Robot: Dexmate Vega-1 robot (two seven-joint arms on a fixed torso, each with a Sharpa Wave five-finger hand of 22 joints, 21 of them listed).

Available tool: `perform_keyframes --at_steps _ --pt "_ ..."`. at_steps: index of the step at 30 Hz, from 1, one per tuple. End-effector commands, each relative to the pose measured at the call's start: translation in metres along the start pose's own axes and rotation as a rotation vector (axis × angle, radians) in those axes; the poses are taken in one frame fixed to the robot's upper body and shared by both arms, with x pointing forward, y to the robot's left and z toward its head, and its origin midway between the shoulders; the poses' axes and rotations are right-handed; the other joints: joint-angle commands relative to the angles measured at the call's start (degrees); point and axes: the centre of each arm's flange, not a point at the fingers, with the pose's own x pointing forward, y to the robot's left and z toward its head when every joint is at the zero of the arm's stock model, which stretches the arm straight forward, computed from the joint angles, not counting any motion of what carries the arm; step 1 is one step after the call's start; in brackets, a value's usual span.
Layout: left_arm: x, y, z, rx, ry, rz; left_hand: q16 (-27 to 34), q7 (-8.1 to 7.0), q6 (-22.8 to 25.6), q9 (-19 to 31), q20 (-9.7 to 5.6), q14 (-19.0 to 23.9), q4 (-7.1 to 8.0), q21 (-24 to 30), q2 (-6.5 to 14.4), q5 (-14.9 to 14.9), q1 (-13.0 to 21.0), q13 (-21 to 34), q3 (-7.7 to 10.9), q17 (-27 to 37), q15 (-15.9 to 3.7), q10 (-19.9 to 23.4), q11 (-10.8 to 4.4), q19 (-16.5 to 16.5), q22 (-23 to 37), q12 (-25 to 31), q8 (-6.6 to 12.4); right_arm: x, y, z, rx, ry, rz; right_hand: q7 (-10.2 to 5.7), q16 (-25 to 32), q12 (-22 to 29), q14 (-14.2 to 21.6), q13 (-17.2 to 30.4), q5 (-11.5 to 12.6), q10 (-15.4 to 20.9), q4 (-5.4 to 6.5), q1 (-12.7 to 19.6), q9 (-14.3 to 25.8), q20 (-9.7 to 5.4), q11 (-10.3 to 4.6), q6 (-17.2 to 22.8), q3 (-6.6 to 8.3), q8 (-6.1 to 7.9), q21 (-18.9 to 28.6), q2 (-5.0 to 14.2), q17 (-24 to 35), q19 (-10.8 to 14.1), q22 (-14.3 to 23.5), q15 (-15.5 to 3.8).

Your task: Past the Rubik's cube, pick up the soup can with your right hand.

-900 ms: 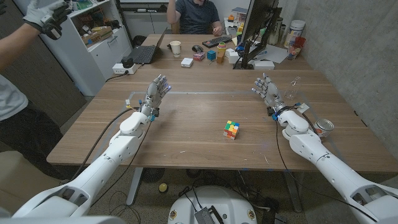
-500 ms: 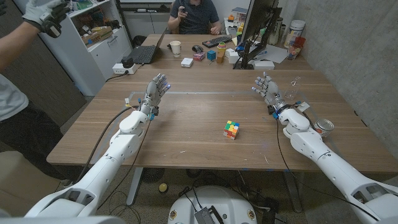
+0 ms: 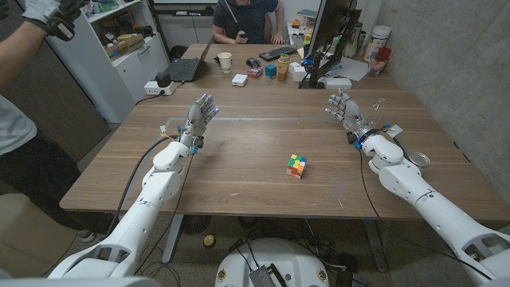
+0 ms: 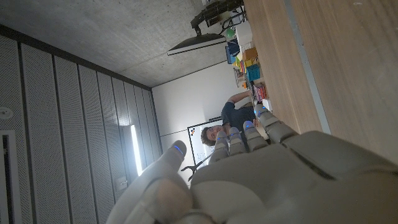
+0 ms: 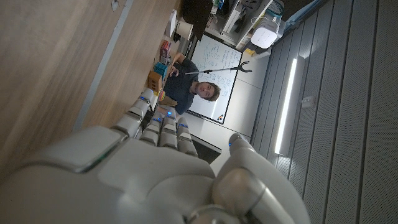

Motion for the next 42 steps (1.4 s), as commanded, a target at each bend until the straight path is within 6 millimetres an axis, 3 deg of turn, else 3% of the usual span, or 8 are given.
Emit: perform_keyframes --at_steps 1,29,42 --pt "0.001 -0.002 0.0 0.004 0.0 -0.01 0.34 0.32 -0.33 0.29 -0.17 -0.29 0.16 0.24 4.56 0.3 -0.35 0.29 0.08 0.16 0.2 -0.35 0.13 0.2 0.11 0.33 0.28 -0.012 -0.014 0.03 -0.102 -0.025 -0.002 -0.35 0.36 0.25 0.04 0.32 0.2 0.17 -0.16 0.84 0.07 0.26 -0.06 0.23 0.17 0.31 -0.29 -0.02 0.23 0.6 0.14 0.51" --pt "0.0 -0.007 0.0 -0.001 -0.012 -0.034 0.4 0.23 -0.24 0.27 -0.3 -0.33 0.16 0.27 3.75 0.23 -0.58 0.29 -0.43 0.14 0.22 -0.31 0.03 0.19 0.11 0.4 0.38 -0.055 -0.032 0.125 -0.487 -0.132 -0.093 -2.22 0.48 0.37 0.74 0.31 0.2 0.44 -1.05 1.8 0.09 0.52 -0.12 1.45 0.36 0.73 -0.79 -0.17 0.06 1.4 0.14 0.57" --pt "-0.001 -0.009 0.001 -0.005 -0.018 -0.043 0.42 0.19 -0.2 0.26 -0.33 -0.33 0.09 0.27 3.38 0.2 -0.64 0.29 -0.67 0.13 0.2 -0.28 0.19 0.19 0.1 0.42 0.41 -0.077 -0.042 0.148 -0.64 -0.094 -0.14 -2.14 0.45 0.36 1.0 0.3 0.17 0.44 -1.77 2.61 0.11 0.46 -0.35 1.57 0.53 0.69 -1.08 -0.29 -0.03 1.81 0.14 0.45"
